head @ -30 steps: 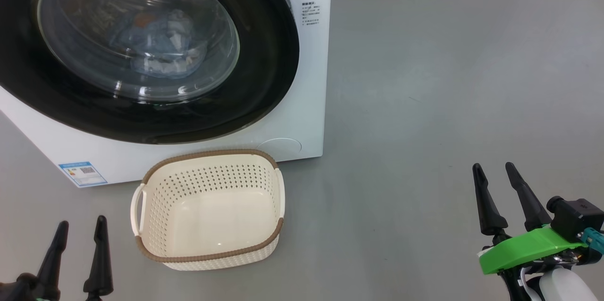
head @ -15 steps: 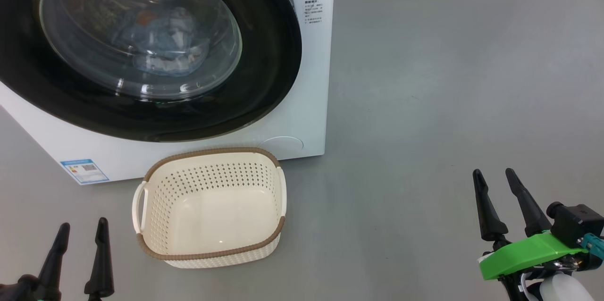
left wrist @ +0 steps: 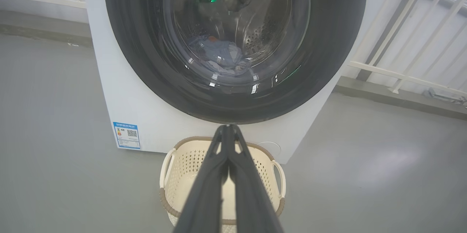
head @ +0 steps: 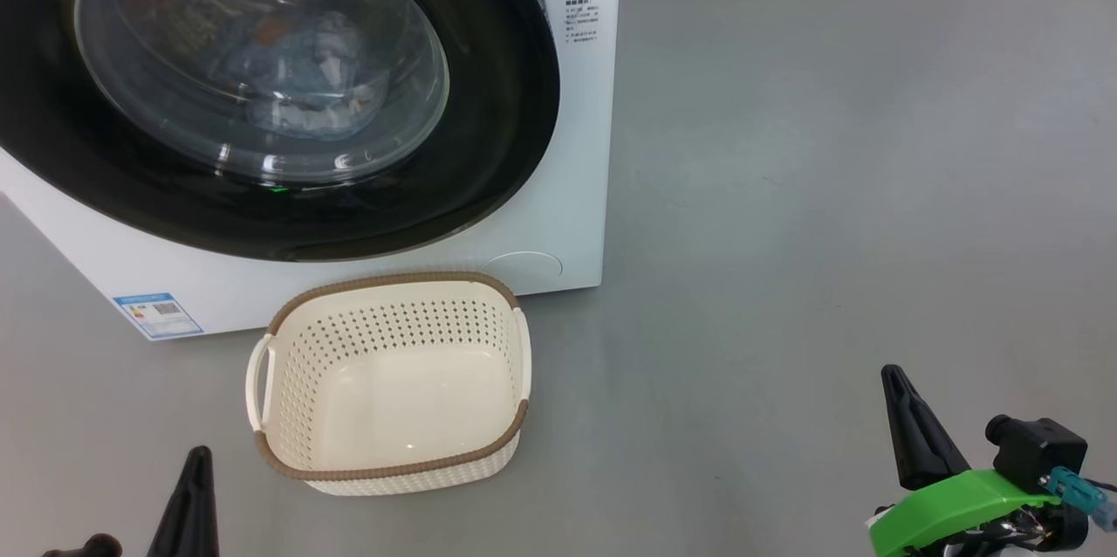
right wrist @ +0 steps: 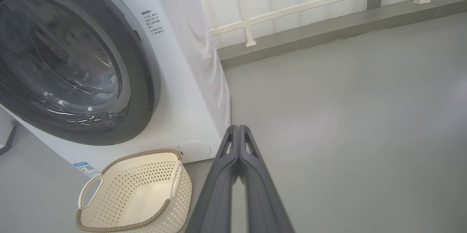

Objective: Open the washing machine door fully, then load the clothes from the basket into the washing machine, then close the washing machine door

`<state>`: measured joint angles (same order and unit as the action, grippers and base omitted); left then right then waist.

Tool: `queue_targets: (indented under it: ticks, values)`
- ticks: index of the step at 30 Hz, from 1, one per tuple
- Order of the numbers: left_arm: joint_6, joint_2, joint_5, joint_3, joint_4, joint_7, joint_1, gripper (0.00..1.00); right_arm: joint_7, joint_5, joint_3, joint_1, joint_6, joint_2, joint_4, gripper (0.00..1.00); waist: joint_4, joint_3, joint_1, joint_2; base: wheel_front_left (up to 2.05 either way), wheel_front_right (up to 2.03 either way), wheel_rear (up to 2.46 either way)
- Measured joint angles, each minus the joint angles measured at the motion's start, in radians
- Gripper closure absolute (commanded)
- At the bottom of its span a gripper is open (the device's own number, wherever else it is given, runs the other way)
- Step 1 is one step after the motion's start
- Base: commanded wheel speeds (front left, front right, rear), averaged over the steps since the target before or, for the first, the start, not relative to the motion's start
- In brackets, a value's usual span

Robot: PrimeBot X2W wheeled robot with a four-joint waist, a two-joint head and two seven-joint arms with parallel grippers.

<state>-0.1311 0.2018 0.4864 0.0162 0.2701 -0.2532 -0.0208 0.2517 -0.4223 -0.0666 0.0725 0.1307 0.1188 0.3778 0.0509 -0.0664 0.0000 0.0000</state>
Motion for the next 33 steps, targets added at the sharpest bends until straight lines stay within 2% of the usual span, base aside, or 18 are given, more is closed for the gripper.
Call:
queue_targets:
  ticks: [33]
  values:
    - [0.008,-0.04,0.297,-0.023,0.0,0.098,0.003,1.0,-0.094,-0.32,0.044,-0.002,0.0,-0.018,-0.021,1.0,-0.014,0.019,0.0001,0.0,0.0,0.0,0.0]
